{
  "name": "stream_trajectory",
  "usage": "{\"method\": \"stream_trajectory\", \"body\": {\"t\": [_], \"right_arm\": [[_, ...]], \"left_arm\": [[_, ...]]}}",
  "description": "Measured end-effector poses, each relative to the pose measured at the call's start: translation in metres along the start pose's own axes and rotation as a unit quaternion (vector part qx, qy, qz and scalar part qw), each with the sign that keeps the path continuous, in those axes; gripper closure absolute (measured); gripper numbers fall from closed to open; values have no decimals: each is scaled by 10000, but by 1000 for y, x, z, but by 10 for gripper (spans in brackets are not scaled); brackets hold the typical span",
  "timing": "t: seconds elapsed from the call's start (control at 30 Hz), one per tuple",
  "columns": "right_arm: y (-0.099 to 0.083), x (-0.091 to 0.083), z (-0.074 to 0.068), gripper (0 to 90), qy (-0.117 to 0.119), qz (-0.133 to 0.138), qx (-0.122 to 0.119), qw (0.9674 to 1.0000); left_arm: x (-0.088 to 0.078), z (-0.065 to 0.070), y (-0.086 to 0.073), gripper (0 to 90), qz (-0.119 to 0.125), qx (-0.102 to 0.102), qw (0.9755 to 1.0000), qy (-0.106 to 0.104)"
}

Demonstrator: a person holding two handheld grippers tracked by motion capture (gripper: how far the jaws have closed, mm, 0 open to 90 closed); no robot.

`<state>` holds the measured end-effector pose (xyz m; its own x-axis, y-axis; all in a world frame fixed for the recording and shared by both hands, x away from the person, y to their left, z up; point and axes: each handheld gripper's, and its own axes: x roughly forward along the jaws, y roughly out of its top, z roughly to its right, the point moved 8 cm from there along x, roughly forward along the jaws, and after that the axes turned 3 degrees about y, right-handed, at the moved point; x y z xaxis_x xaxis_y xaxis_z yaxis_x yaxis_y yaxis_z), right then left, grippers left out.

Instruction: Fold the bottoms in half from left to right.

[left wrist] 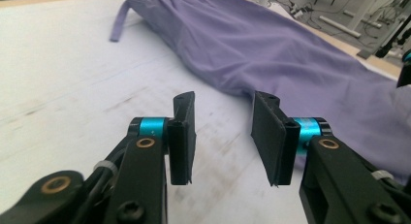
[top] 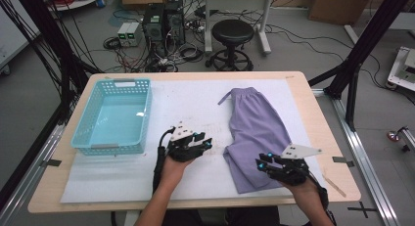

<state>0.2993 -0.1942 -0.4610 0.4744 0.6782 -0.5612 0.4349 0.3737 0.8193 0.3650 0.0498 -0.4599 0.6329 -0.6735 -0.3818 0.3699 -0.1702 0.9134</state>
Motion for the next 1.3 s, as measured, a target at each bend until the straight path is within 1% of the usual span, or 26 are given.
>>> {"method": "stream_trajectory", "body": {"t": [0.03, 0.1, 0.17, 0.23, 0.27, 0.33, 0.37, 0.4, 0.43, 0.47, 0.5, 0.57, 0.6, 0.67, 0.73, 0.8, 0.83, 0.87, 0.93, 0.97, 1.0, 1.07, 1.1, 1.17, 1.23, 1.3], "right_arm": [[-2, 7, -5, 695, 61, -109, -70, 9999], [-3, 17, -12, 662, 146, -236, -103, 9996], [-5, 29, -18, 642, 209, -385, -148, 9989], [-6, 39, -22, 642, 188, -548, -319, 9978], [-8, 44, -22, 647, 134, -652, -391, 9970], [-12, 52, -20, 695, -10, -905, -490, 9947], [-14, 55, -19, 743, -7, -1009, -516, 9936], [-16, 57, -18, 825, 0, -1114, -564, 9922], [-16, 57, -17, 883, -12, -1129, -621, 9917], [-15, 56, -16, 900, -23, -1123, -632, 9917], [-12, 54, -15, 900, -38, -1063, -612, 9924], [-6, 48, -9, 900, -49, -880, -454, 9951], [-4, 44, -5, 900, -96, -807, -366, 9960], [-2, 39, 3, 900, -184, -683, -249, 9972], [-1, 34, 11, 900, -283, -626, -164, 9975], [-3, 32, 22, 900, -407, -618, 36, 9973], [-6, 31, 30, 900, -472, -661, 155, 9966], [-10, 31, 37, 900, -586, -724, 209, 9954], [-19, 31, 50, 876, -763, -942, 185, 9925], [-21, 30, 52, 856, -773, -926, 229, 9924], [-19, 26, 53, 832, -773, -829, 247, 9933], [-8, 17, 50, 813, -713, -480, 252, 9960], [-2, 13, 47, 813, -646, -297, 258, 9971], [7, 7, 39, 813, -541, -63, 181, 9984], [9, 8, 29, 814, -357, -43, 83, 9993], [8, 14, 17, 815, -120, -144, -83, 9998]], "left_arm": [[-5, -3, -2, 587, 39, -13, 10000, 17], [-17, -10, -7, 565, 112, -62, 9999, 46], [-28, -17, -14, 532, 114, -96, 9998, 120], [-37, -23, -20, 507, 73, -97, 9998, 181], [-42, -25, -23, 507, 37, -77, 9997, 215], [-48, -29, -29, 505, -8, -65, 9996, 264], [-52, -31, -32, 505, -33, -61, 9996, 271], [-55, -32, -34, 505, -63, -39, 9996, 280], [-56, -33, -36, 505, -74, -45, 9996, 287], [-58, -33, -37, 505, -78, -43, 9995, 288], [-59, -34, -39, 506, -87, -55, 9996, 281], [-60, -33, -40, 507, -92, -76, 9996, 268], [-60, -33, -40, 507, -91, -59, 9996, 255], [-60, -30, -38, 508, -65, -47, 9997, 213], [-59, -27, -36, 511, -28, -76, 9998, 154], [-58, -24, -35, 511, -18, -70, 9999, 99], [-57, -23, -34, 512, -8, -71, 9999, 84], [-57, -22, -34, 512, -10, -74, 10000, 60], [-57, -21, -33, 512, 0, -94, 9999, 37], [-57, -22, -33, 512, 0, -76, 10000, 39], [-58, -22, -33, 512, 5, -92, 10000, 32], [-58, -24, -33, 512, 17, -124, 9999, 49], [-59, -25, -33, 512, 25, -144, 9999, 53], [-59, -26, -33, 511, 38, -173, 9998, 65], [-59, -25, -32, 512, 42, -164, 9998, 49], [-59, -24, -32, 511, 45, -169, 9998, 31]]}}
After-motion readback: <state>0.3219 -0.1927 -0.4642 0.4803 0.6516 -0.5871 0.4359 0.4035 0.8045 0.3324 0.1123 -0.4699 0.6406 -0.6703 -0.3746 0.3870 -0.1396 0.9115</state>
